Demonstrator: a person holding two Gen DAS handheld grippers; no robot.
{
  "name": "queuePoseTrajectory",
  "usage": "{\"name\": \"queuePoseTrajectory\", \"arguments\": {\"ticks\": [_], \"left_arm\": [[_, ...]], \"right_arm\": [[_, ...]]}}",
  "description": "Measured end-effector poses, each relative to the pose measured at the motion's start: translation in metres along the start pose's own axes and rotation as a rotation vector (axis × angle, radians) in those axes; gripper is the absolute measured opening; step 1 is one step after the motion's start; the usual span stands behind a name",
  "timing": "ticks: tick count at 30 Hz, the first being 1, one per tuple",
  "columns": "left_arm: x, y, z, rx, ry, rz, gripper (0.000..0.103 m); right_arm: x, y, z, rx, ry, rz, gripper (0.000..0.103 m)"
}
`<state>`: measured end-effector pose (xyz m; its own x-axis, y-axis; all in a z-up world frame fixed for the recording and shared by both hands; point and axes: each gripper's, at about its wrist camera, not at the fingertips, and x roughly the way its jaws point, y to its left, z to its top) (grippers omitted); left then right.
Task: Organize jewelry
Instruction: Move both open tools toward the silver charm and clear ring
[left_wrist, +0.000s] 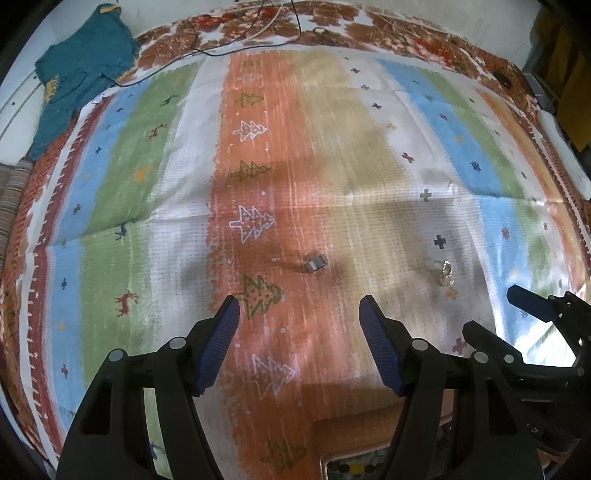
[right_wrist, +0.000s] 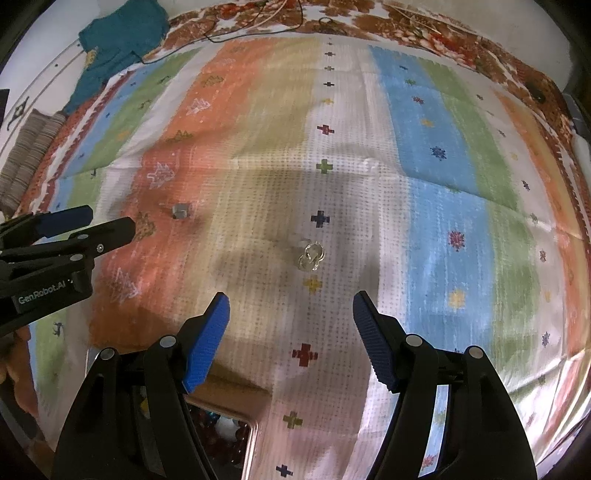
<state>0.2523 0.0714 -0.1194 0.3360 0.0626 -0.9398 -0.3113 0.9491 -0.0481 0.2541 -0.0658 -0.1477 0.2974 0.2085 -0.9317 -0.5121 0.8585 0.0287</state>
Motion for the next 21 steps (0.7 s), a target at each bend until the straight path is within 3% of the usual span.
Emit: {"name": "queuePoseTrajectory", "arguments": {"ticks": [17, 21], "left_arm": [[0.028, -0.004, 0.016, 0.028, 0.036, 0.003, 0.062], [0.036, -0.005, 0.018, 0.034, 0.050, 0.011, 0.051]], "right_arm": [[0.030, -0.005, 0.016, 0.009, 0.055, -0.019, 0.065], [0.036, -0.005, 0.018, 0.008, 0.066, -0.019, 0.061]]}}
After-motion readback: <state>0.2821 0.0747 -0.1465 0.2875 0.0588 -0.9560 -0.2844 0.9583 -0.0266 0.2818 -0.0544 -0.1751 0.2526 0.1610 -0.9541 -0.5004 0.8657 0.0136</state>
